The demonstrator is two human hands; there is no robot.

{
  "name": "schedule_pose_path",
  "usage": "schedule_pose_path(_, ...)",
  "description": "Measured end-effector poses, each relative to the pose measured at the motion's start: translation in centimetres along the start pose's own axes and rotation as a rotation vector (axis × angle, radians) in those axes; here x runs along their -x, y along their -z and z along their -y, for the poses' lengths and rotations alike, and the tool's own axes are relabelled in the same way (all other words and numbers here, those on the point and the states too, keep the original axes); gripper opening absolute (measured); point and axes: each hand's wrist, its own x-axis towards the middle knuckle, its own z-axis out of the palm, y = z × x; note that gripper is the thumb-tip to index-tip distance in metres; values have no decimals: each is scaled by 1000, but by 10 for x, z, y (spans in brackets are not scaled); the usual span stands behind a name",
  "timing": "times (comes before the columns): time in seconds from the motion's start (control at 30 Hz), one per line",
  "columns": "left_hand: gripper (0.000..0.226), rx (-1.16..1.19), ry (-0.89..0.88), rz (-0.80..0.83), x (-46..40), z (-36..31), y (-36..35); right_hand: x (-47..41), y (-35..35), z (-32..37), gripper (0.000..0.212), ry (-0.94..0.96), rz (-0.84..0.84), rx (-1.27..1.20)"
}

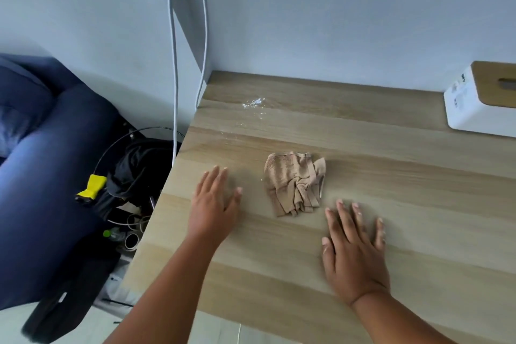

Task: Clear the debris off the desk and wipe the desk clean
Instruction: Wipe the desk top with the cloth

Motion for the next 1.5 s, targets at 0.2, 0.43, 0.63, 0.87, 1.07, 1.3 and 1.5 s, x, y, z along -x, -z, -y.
schedule_pose_path(0.2,80,-186,100,-10,17,39,3,1,-2,-1,64,3,-4,1)
schedule_pose_path(0.43,86,-280,84,-81,17,42,-9,0,0,0,65,2,13,18)
schedule_pose_path(0.63,85,-287,81,-104,15,44,-12,0,5,3,66,-9,42,12)
schedule_pose_path(0.87,85,-293,81,-121,15,46,-13,1,4,2,66,-6,36,-7)
schedule_pose_path(1.07,87,-291,76,-124,14,47,-13,2,8,2,67,-4,73,-14)
schedule_pose_path(1.3,87,-300,79,-115,14,47,-12,-31,20,29,68,-70,-129,-282)
schedule_pose_path(1.5,87,-297,85,-97,13,46,-10,-101,8,92,65,43,-90,-212)
